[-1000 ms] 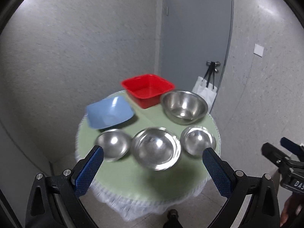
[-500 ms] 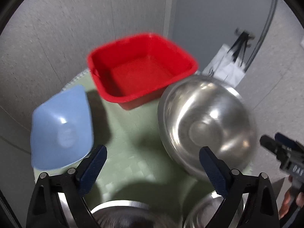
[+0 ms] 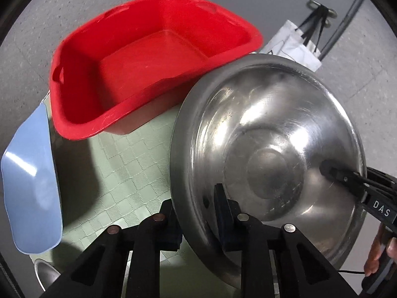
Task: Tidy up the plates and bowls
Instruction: 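Grip the large steel bowl rim with both tools and lower it into the red basin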
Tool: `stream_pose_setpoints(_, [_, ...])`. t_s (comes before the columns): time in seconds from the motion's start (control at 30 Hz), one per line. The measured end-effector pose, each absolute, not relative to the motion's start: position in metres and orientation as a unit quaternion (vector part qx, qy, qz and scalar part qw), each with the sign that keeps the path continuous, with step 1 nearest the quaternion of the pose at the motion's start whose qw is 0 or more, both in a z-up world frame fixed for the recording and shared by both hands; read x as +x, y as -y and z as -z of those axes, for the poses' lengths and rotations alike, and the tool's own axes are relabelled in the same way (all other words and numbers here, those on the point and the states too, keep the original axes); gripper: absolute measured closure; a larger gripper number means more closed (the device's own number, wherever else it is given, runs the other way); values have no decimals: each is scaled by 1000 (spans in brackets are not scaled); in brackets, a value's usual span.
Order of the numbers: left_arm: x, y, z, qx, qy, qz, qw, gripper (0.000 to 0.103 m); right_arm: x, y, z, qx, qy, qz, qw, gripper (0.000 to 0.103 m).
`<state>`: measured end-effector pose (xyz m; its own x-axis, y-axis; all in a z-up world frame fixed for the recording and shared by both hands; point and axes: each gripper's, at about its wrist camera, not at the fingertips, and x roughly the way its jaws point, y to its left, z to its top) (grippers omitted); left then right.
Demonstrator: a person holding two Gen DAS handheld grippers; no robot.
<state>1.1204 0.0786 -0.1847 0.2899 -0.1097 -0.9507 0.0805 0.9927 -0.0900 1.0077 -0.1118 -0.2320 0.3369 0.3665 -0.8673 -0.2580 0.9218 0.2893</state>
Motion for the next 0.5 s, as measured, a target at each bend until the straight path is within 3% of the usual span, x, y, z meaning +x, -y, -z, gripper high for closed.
stream_pose_setpoints(0.23, [1111, -71, 153, -31, -548, 124, 826, 85, 989, 135, 205, 41, -524, -164, 834, 89])
stream_pose_setpoints(0.5, [1147, -143, 93, -61, -467, 116, 875, 87, 988, 95, 108, 5, -440, -181, 879, 89])
